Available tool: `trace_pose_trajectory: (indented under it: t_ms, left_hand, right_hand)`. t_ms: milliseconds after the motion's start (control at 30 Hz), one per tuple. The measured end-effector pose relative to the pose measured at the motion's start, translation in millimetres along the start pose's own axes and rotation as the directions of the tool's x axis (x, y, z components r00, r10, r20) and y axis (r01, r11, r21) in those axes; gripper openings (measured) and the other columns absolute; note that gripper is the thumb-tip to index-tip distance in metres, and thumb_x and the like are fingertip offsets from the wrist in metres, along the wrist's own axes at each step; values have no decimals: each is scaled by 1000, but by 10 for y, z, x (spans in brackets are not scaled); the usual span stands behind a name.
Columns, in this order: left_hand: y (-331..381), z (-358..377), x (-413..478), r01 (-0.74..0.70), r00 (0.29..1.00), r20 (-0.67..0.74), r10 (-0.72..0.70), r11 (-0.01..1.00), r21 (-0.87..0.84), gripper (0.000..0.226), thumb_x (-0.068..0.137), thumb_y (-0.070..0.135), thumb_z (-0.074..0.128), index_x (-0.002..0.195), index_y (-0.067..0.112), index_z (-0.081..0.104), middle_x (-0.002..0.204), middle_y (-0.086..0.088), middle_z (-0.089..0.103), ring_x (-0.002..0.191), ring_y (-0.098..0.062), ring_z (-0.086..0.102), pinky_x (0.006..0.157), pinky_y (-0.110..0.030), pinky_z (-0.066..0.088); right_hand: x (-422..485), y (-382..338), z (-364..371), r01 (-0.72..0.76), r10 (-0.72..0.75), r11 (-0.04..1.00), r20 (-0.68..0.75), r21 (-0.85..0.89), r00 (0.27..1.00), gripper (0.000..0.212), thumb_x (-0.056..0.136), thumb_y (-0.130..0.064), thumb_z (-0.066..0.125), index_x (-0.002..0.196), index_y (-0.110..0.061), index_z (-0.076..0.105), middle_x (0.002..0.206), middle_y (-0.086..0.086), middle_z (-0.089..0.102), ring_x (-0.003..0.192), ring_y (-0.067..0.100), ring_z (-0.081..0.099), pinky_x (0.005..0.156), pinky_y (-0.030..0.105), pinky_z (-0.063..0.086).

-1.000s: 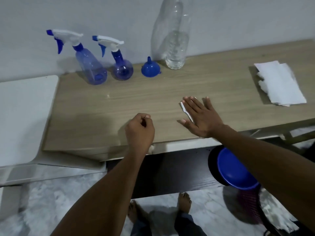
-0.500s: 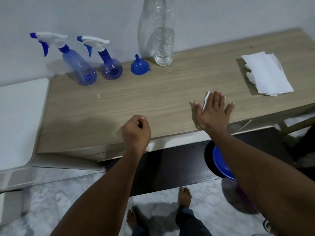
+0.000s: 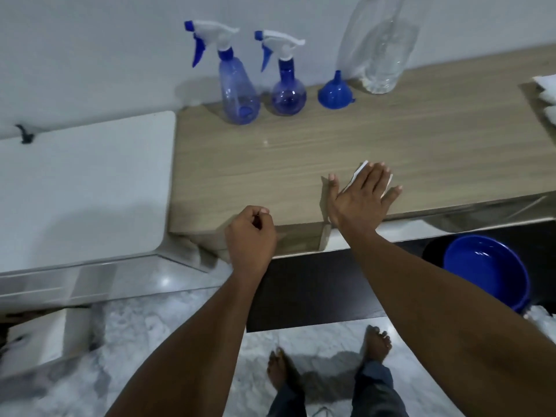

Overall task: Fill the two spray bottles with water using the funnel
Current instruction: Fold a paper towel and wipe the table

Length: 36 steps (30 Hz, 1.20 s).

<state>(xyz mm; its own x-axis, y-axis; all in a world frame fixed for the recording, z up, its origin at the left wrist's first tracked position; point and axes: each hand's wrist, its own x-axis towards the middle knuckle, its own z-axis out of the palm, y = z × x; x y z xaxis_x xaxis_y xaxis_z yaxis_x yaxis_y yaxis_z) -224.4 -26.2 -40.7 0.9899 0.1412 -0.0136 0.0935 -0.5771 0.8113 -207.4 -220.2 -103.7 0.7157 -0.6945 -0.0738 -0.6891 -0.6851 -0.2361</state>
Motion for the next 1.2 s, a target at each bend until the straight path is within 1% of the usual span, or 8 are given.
trace_pose_trajectory:
  t_ms: [133, 433, 567, 733, 800, 933, 1100, 1200]
  left_hand:
    - [-445, -576, 161, 66, 997, -36, -65, 998, 4, 18, 93, 19, 57, 81, 21, 70, 68, 14, 64, 65, 4, 60, 58, -2, 38]
    - [-1169, -1366, 346, 127, 987, -104, -120, 990, 63, 22, 92, 24, 56, 77, 17, 70, 65, 4, 66, 66, -14, 63, 69, -30, 53]
    - [-1256, -1499, 410, 130, 991, -36, -129, 990, 53, 20, 91, 27, 55, 82, 21, 71, 68, 6, 68, 69, -14, 65, 73, -31, 55]
    - [-1234, -1424, 383, 75, 996, 43, -82, 988, 132, 18, 93, 25, 56, 83, 18, 69, 68, 6, 64, 68, -9, 61, 68, -25, 47]
    - [-1237, -1371, 357, 60, 994, 78, -72, 988, 143, 15, 93, 26, 57, 87, 19, 69, 72, 5, 66, 71, -12, 62, 71, -26, 48]
    - [-1239, -1345, 351, 27, 992, 116, -45, 988, 152, 14, 93, 25, 57, 90, 19, 70, 79, 1, 67, 75, -14, 63, 72, -27, 49]
    - [-1311, -1484, 360, 61, 993, 93, -80, 981, 185, 15, 94, 27, 57, 94, 22, 71, 80, 7, 70, 73, -9, 64, 68, -23, 48]
    - [-1341, -1561, 371, 60, 991, 101, -84, 972, 226, 15, 94, 28, 57, 94, 24, 71, 80, 7, 70, 72, -7, 62, 64, -20, 42]
  right_hand:
    - [-354, -709, 190, 76, -76, 997, 41, -19, 996, 96, 92, -73, 5, 158, -2, 7, 166, 19, 5, 154, 31, -3, 121, 59, -6]
    - [-1019, -1964, 528, 377, -378, 925, 176, 42, 909, 85, 97, -65, 7, 159, -6, 6, 168, 11, 2, 155, 26, -8, 120, 60, -9]
    - [-935, -1797, 364, 373, -384, 900, 4, 224, 923, 68, 100, -49, 20, 157, -12, 23, 166, 6, 18, 155, 23, 7, 122, 56, 3]
    - [-996, -1498, 503, 702, -694, 711, 117, -47, 710, 72, 97, -49, 18, 156, -9, 24, 164, 12, 21, 152, 31, 18, 117, 60, 19]
    - [-1056, -1515, 589, 709, -696, 701, 141, -78, 704, 69, 101, -47, 17, 158, -8, 18, 166, 14, 14, 154, 31, 11, 119, 61, 14]
    - [-1136, -1592, 575, 725, -718, 688, 112, -36, 687, 60, 104, -39, 24, 157, -11, 23, 166, 11, 17, 154, 29, 11, 120, 60, 12]
    - [-1308, -1698, 516, 883, -898, 431, -8, 184, 440, 46, 75, 6, 64, 119, -7, 68, 128, 14, 66, 117, 36, 63, 95, 48, 51]
    - [-1488, -1717, 342, 889, -921, 389, 89, 241, 379, 42, 81, 5, 61, 118, -13, 70, 117, 11, 70, 105, 33, 65, 80, 42, 56]
